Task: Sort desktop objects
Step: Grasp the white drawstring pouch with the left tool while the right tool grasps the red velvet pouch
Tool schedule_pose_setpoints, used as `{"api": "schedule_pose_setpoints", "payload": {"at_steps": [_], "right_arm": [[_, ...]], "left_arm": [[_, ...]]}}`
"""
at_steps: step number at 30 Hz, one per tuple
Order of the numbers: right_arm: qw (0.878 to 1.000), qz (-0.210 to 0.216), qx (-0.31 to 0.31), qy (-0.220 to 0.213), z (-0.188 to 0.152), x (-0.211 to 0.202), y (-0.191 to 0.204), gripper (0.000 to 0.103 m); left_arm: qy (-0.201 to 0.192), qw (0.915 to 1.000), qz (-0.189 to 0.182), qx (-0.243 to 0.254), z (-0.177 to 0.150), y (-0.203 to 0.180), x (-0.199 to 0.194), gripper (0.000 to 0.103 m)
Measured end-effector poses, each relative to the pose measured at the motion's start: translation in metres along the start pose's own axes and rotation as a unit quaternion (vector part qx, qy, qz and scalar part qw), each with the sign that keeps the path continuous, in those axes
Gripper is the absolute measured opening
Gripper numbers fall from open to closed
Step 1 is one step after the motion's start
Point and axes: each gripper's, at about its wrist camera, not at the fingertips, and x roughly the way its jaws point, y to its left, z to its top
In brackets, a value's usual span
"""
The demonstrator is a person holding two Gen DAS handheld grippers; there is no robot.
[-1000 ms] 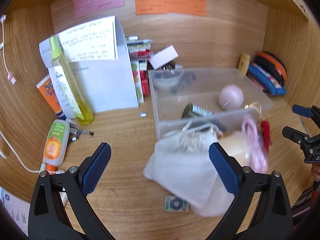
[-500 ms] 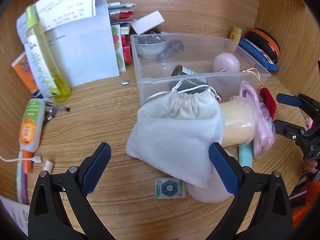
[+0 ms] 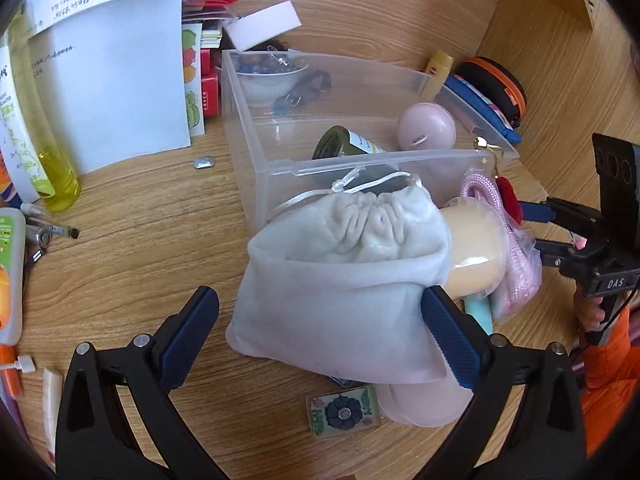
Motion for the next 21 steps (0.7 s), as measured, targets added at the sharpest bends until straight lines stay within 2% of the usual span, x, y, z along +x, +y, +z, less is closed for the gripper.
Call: {"api": "schedule_pose_setpoints", "payload": {"at_steps": [1, 3, 9, 12, 17, 20, 21], "right_arm": [[1.000, -0.003, -0.003, -0.002, 0.000, -0.001, 0.001, 0.067], [1.000, -0.004, -0.009, -0.002, 0.001, -0.001, 0.003, 0.050], [0.999, -0.021, -0.022, -0.009, 0.000, -0.004, 0.005, 0.028], [1.000, -0.018, -0.016, -0.015, 0.001, -0.006, 0.003, 0.025], [0.999, -0.018, -0.020, -0.028, 0.002, -0.014, 0.005, 0.023], [0.999, -0.021, -0.025, -0.035, 0.001, -0.019, 0.005, 0.023], [0.999, -0.022, -0.024, -0.036, 0.001, -0.020, 0.005, 0.023]], "left_arm": [[-0.002, 1.0000, 0.001, 0.004, 0.000, -0.001, 0.000, 0.103], [-0.005, 0.9999, 0.002, 0.015, -0.003, -0.002, 0.000, 0.103], [-0.001, 0.9994, 0.000, 0.036, -0.007, -0.004, 0.000, 0.103], [0.005, 0.9995, -0.002, 0.031, -0.001, -0.002, 0.005, 0.103], [0.008, 0.9995, -0.029, 0.010, 0.005, 0.007, 0.013, 0.101], [-0.003, 0.9990, -0.044, 0.001, 0.003, 0.010, 0.006, 0.079], [-0.007, 0.9992, -0.039, -0.003, 0.001, 0.009, 0.005, 0.078]]}}
